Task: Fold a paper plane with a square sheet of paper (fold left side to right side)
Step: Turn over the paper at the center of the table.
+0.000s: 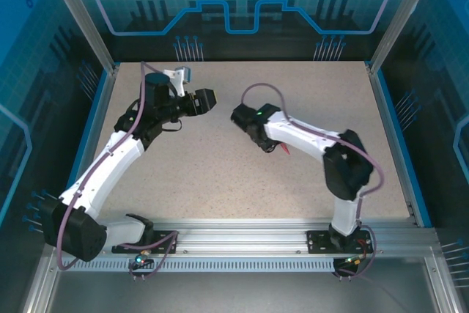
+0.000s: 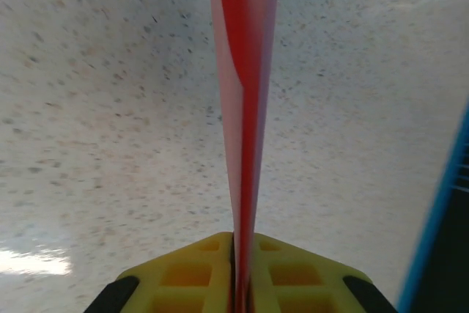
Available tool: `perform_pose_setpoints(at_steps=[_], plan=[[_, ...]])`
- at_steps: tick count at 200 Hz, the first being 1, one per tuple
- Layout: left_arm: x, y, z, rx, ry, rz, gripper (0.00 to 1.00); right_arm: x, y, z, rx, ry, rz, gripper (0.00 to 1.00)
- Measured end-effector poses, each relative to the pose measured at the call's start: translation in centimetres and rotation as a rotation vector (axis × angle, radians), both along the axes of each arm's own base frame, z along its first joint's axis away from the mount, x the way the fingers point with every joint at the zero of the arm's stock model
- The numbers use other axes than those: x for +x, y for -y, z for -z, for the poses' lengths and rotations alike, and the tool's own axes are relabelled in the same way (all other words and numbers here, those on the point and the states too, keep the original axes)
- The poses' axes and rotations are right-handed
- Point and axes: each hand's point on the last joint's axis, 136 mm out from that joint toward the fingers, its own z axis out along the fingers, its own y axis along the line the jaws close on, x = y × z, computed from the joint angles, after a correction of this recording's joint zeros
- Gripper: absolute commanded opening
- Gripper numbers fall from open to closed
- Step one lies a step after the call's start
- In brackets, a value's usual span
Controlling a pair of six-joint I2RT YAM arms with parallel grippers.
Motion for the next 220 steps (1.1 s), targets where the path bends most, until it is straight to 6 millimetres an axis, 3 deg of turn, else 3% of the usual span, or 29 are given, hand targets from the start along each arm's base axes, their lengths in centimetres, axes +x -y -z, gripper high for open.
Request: perform_pose_setpoints(at_steps=[43, 76, 108, 130, 156, 190, 220], plan=[[0.0, -0.4, 0.6, 0.017, -0.018, -0.022, 0.76, -0.5, -1.7, 3.6, -0.206, -0.103, -0.096, 0.17], [-0.1, -0.4, 1.2, 0.025, -0.044, -0.021, 0.77, -2.0, -2.7, 5.9, -0.162, -0.227, -0.126, 0.40], [0.1, -0.3, 2.8, 0.036, -0.097, -0.019, 0.79, -3.6, -4.7, 7.0, 0.007, -0.319, -0.134, 0.57], [0.5, -0.2, 4.3, 0.020, -0.159, -0.018, 0.79, -4.7, -5.7, 6.2, 0.155, -0.345, -0.129, 0.66], [1.0, 0.2, 6.3, -0.006, -0.233, -0.008, 0.78, -5.3, -5.9, 3.5, 0.344, -0.306, -0.118, 0.75], [1.9, 2.3, 9.8, -0.080, -0.358, 0.060, 0.77, -5.3, -4.4, 0.1, 0.573, -0.198, -0.074, 0.76], [2.3, 4.5, 14.2, -0.126, -0.491, 0.112, 0.77, -4.5, -2.7, -1.5, 0.741, -0.096, -0.009, 0.80]])
